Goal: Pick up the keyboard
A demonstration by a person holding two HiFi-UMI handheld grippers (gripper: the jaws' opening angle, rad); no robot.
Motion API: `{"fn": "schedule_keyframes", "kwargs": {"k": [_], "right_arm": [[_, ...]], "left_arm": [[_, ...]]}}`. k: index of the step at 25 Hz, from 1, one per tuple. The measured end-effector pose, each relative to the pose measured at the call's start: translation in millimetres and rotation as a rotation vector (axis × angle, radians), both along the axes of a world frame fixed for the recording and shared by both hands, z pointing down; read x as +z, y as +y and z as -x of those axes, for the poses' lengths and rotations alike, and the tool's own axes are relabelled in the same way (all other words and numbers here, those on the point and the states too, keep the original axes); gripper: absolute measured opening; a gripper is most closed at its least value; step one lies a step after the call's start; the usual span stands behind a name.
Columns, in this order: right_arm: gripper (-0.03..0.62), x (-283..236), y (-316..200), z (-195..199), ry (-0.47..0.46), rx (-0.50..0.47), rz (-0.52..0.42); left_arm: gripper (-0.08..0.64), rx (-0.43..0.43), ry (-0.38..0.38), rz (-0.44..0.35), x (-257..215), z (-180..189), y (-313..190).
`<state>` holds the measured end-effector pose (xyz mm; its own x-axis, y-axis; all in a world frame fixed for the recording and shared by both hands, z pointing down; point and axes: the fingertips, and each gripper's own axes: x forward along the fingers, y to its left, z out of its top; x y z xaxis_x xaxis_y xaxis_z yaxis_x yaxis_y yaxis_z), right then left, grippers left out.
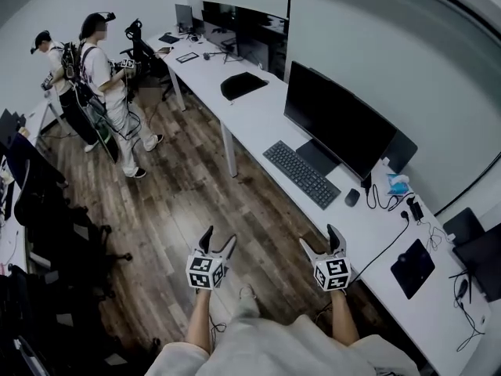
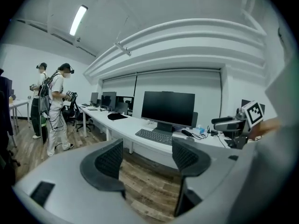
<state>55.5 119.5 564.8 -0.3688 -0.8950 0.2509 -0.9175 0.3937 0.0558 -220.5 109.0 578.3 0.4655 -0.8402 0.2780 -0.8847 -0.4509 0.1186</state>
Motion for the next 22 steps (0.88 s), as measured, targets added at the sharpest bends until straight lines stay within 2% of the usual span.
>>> {"fn": "schedule_keyframes", "kwargs": {"k": [12, 22], "right_arm": [[0.405, -7, -125, 42, 0.002, 0.036, -0.01], [0.403, 1, -173, 65, 0.014, 0.059, 0.004]], "left_arm": [[0.308, 0.025, 0.002, -0.008, -5, 44, -130], [0.308, 0.047, 0.002, -0.006, 0, 67, -187]]}}
